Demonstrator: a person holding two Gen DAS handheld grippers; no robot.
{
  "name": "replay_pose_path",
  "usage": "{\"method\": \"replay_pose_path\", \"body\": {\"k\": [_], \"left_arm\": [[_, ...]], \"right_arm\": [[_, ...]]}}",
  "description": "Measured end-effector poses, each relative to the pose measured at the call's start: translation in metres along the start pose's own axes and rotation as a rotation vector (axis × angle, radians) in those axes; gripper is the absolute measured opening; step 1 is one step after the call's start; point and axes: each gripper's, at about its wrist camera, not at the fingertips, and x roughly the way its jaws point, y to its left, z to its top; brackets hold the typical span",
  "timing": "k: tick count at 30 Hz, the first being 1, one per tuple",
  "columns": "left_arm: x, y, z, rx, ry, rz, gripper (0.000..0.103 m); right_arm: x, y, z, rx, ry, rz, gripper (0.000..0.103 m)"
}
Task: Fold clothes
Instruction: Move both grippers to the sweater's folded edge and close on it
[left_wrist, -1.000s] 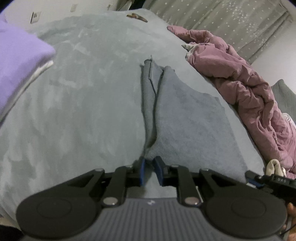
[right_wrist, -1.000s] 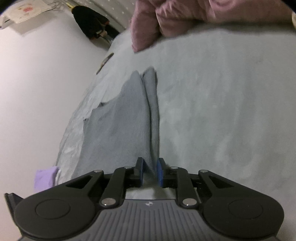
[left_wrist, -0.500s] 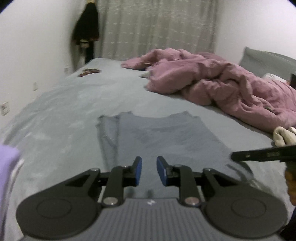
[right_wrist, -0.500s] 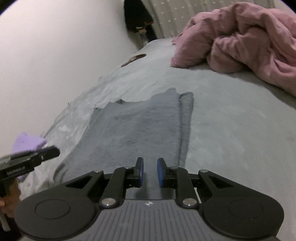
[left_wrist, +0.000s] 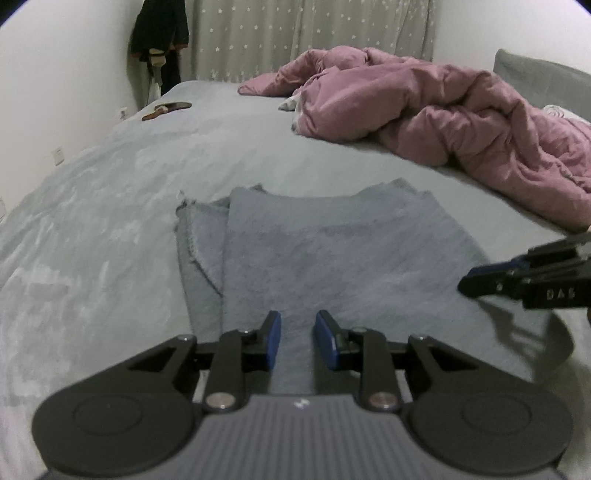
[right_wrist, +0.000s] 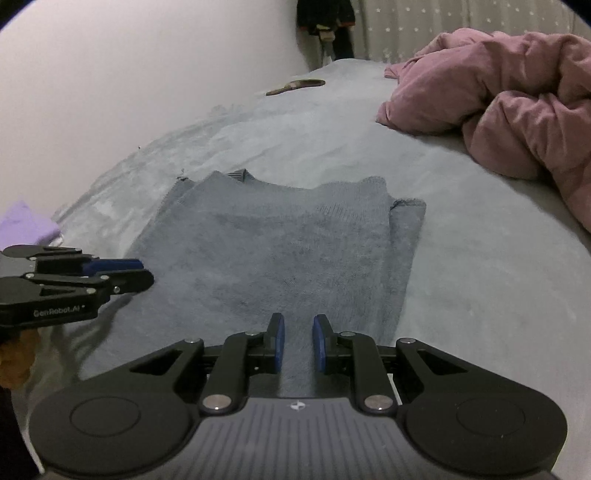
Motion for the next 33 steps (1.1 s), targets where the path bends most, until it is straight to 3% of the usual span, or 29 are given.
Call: {"method": "replay_pose_path", "body": {"k": [22, 26, 28, 33], "left_arm": [[0.001, 0.017, -0.004, -0.033, 0.002, -0.008, 0.025], [0.001, 0.018, -0.005, -0.037, 0.003, -0.014, 0.025], [0.001, 0.018, -0.005, -0.036, 0.004, -0.013, 0.025], [-0.001, 0.017, -0.004, -0.038, 0.010, -0.017, 0.027]], "right_arm": [[0.001, -0.026, 0.004, 0.048, 0.022, -0.097, 0.013], [-0.012, -0.024, 0.002, 0.032, -0.011, -0.187, 0.021], [-0.021, -0.015, -0.001, 0.004, -0.035, -0.159, 0.022], [-0.041, 0.035, -0.020, -0.243, -0.067, -0.062, 0.043]]}}
